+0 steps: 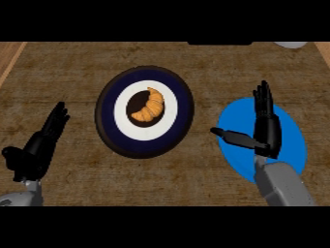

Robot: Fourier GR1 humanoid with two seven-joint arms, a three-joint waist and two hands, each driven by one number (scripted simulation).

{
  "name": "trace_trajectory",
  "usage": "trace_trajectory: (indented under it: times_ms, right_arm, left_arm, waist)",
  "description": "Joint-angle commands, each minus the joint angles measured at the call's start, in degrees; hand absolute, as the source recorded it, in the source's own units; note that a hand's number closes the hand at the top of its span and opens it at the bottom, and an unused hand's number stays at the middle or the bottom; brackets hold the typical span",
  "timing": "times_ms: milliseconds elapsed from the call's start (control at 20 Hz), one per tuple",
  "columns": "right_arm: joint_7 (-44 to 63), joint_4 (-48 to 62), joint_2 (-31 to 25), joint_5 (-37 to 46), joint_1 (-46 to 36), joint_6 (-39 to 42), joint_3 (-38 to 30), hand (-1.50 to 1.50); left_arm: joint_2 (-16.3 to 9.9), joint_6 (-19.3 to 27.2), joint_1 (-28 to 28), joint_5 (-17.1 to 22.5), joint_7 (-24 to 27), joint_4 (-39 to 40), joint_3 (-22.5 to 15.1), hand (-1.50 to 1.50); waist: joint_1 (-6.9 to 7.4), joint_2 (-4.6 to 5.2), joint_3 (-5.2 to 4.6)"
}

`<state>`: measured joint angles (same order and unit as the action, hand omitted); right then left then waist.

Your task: Pick the croissant from the plate and place it in the plate

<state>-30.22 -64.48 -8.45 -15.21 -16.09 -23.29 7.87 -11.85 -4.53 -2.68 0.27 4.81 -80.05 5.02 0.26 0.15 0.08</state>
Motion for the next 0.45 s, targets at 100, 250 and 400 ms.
trace_trajectory:
  times_ms: [100,250,400]
  right_arm:
    - [-9.45,14.41,-1.39,0.07,-3.17,9.45,-5.61,-1.5]
    - [-13.32,19.3,-2.58,1.1,-4.85,11.25,-7.6,-1.5]
    - [-20.53,28.46,-1.68,1.28,-7.01,12.26,-10.89,-1.5]
  left_arm:
    - [1.62,1.25,1.86,-1.59,-0.47,-2.04,-0.68,0.0]
    - [-0.28,-1.71,3.4,-0.11,-0.17,-3.89,0.51,0.0]
    - [1.67,0.7,0.08,-1.57,-1.86,-1.49,-0.07,0.0]
  waist:
    - [0.17,-0.09,-0.05]
    - [0.32,-0.08,-0.04]
    - [0.28,-0.02,-0.03]
